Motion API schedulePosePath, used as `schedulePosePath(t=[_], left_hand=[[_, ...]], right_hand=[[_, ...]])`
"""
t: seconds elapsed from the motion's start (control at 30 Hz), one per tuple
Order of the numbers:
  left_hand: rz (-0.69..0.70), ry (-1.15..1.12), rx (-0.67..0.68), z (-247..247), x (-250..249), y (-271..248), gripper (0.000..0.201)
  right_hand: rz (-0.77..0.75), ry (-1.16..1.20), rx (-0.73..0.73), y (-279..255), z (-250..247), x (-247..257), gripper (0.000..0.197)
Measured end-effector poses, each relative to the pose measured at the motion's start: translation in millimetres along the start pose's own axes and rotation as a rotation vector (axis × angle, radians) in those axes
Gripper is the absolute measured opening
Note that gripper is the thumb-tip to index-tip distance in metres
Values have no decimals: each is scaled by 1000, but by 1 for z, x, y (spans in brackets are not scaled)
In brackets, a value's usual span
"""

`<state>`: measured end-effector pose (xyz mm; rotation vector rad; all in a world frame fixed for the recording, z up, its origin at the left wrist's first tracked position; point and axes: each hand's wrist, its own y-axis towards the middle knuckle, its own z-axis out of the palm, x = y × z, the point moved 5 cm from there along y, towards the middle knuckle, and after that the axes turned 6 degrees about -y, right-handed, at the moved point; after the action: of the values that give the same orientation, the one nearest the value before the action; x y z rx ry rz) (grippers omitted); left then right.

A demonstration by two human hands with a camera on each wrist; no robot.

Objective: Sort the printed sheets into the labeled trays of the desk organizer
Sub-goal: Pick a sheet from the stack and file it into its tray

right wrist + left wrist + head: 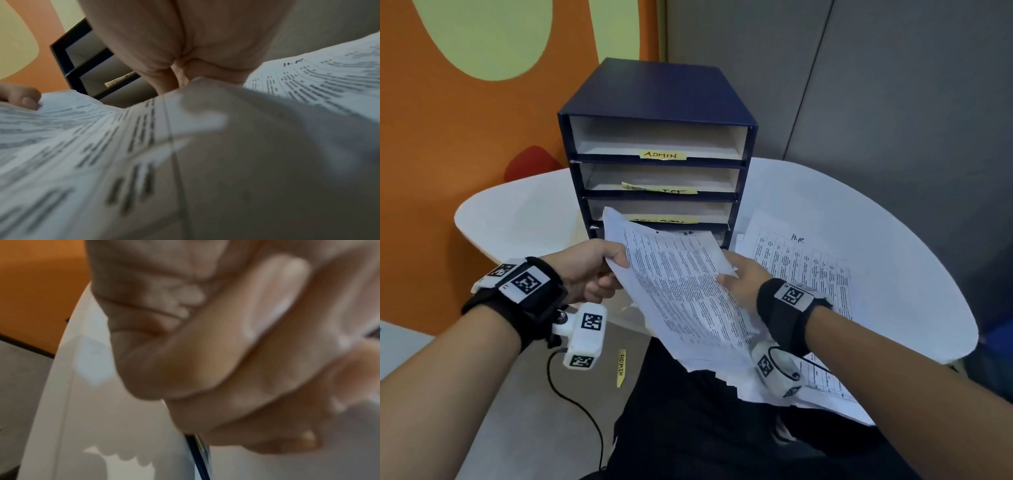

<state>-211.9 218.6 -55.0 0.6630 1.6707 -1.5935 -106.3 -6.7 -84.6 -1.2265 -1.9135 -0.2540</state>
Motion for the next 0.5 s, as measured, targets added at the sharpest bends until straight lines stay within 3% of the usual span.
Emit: schedulePosePath(t=[0.27, 0.37, 0.5], left_hand=[[4, 10, 83, 7, -1, 5, 23], [-32, 108, 160, 10, 7, 7, 36], [-112, 271, 244, 24, 16, 8, 35]], right_hand=[[39, 33, -19, 13, 2, -9, 39], [75, 7, -44, 19, 1, -13, 38], [150, -82, -60, 27, -6, -21, 36]])
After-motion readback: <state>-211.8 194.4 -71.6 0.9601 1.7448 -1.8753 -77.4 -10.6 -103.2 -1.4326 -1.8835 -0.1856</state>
